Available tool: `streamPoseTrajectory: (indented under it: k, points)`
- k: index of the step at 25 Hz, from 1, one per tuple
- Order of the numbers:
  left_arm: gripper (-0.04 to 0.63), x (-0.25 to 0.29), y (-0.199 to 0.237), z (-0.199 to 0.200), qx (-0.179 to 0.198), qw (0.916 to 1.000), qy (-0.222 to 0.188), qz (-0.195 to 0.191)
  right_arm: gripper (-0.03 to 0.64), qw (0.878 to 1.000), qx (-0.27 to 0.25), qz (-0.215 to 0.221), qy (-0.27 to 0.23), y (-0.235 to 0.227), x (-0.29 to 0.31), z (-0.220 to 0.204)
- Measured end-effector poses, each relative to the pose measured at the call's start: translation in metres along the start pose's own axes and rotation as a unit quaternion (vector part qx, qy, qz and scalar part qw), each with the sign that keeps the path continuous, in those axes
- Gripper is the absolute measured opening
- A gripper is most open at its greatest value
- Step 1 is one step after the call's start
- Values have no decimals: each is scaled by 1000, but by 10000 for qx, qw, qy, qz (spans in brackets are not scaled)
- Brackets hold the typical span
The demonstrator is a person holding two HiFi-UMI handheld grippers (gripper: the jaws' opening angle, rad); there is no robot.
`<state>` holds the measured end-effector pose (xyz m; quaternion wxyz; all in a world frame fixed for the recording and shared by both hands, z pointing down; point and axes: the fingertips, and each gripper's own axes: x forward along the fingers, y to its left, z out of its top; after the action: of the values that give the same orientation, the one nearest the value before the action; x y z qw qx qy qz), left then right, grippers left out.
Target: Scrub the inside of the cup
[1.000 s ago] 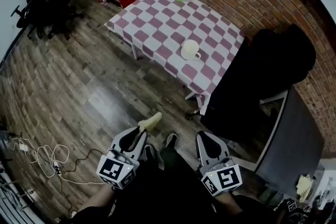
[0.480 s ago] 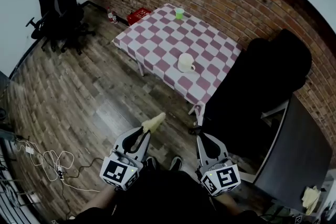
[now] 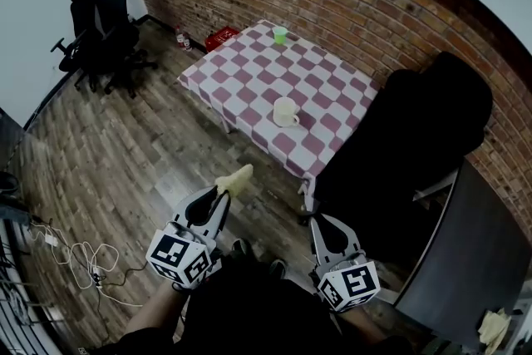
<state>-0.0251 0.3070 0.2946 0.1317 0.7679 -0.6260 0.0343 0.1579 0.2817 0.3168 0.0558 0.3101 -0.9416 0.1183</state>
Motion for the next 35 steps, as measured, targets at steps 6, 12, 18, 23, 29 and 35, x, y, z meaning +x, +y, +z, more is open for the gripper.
streamPoseTrajectory:
  k: [6, 12, 18, 23, 29, 35]
  points:
    - [72, 33, 42, 10, -232, 9994, -17, 262, 40, 9994, 189, -247, 144, -27, 19, -4]
    - [72, 84, 90, 21, -277, 9996, 8, 58, 40, 9972, 199, -628, 353, -54, 63, -2]
    - [72, 147, 167, 42, -315, 9993, 174, -45, 40, 9934, 304, -922, 616, -72, 137, 1]
    - [72, 202, 216, 58, 4, 9981, 427, -447, 40, 9872, 317, -1229, 963, -92, 196, 2]
    - [72, 270, 225, 51, 394, 9829, 1133, -1400, 41, 9782, 65, -1490, 1447, -112, 238, -9]
    - [72, 333, 180, 9, 467, 9510, 2170, -2151, 88, 9756, 27, -1174, 1853, -136, 271, -39]
